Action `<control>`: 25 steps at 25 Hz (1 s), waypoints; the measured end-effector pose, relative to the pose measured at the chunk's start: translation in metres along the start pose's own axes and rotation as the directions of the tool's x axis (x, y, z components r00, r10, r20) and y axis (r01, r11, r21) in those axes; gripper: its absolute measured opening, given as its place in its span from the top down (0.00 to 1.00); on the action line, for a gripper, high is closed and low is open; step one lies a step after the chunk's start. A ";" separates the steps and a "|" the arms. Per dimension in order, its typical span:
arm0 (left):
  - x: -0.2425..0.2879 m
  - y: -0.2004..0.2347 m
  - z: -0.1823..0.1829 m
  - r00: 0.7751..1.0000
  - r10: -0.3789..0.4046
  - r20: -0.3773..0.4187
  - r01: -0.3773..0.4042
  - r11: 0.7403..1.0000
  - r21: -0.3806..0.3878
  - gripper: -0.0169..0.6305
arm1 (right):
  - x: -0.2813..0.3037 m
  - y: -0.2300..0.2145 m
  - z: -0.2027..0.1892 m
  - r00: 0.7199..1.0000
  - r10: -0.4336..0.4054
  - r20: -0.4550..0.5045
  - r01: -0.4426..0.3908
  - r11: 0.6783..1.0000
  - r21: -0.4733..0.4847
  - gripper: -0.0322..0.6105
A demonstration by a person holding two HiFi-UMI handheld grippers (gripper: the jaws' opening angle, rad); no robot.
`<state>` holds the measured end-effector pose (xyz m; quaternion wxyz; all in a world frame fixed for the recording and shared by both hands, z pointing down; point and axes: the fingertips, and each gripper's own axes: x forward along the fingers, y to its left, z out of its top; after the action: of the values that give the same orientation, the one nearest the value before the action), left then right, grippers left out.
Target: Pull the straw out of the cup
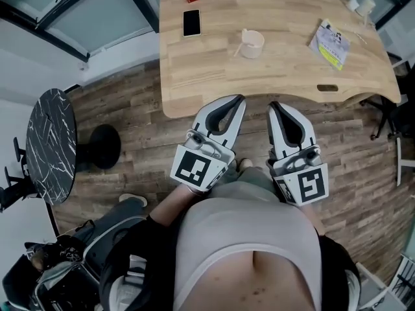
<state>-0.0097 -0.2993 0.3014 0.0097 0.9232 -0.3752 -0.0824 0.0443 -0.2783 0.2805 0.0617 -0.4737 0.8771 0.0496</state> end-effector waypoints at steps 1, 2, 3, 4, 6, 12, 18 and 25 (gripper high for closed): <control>0.001 0.001 0.001 1.000 0.003 0.000 -0.003 1.000 0.002 0.96 | 0.002 -0.001 0.001 1.000 0.005 0.002 -0.005 1.000 0.001 0.90; 0.002 0.003 0.002 1.000 0.008 0.001 -0.008 1.000 0.006 0.96 | 0.005 -0.002 0.003 1.000 0.010 0.006 -0.010 1.000 0.000 0.90; 0.003 0.005 0.004 1.000 0.014 0.001 -0.014 1.000 0.010 0.96 | 0.008 -0.003 0.006 1.000 0.014 0.008 -0.014 1.000 -0.001 0.90; 0.004 0.007 0.005 1.000 0.018 0.000 -0.018 1.000 0.011 0.96 | 0.010 -0.004 0.007 1.000 0.018 0.011 -0.018 1.000 -0.002 0.90; 0.005 0.012 0.007 1.000 0.026 0.004 -0.026 1.000 0.014 0.96 | 0.013 -0.005 0.009 1.000 0.024 0.015 -0.023 1.000 -0.009 0.90; 0.006 0.018 -0.005 1.000 0.021 -0.016 -0.021 1.000 0.016 0.96 | 0.012 -0.007 0.000 1.000 -0.010 0.003 0.010 1.000 -0.003 0.90; 0.017 0.034 -0.016 0.998 0.057 -0.032 -0.057 0.998 0.013 0.96 | 0.018 -0.021 -0.005 1.000 -0.015 -0.004 0.015 1.000 0.001 0.90; 0.046 0.066 -0.030 0.993 0.110 -0.049 -0.109 0.994 0.031 0.96 | 0.047 -0.051 -0.017 1.000 0.020 -0.003 -0.020 1.000 -0.002 0.90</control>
<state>-0.0178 -0.3800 0.3292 0.0107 0.9032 -0.4259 -0.0530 0.0604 -0.3474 0.2885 0.0595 -0.4649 0.8819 0.0506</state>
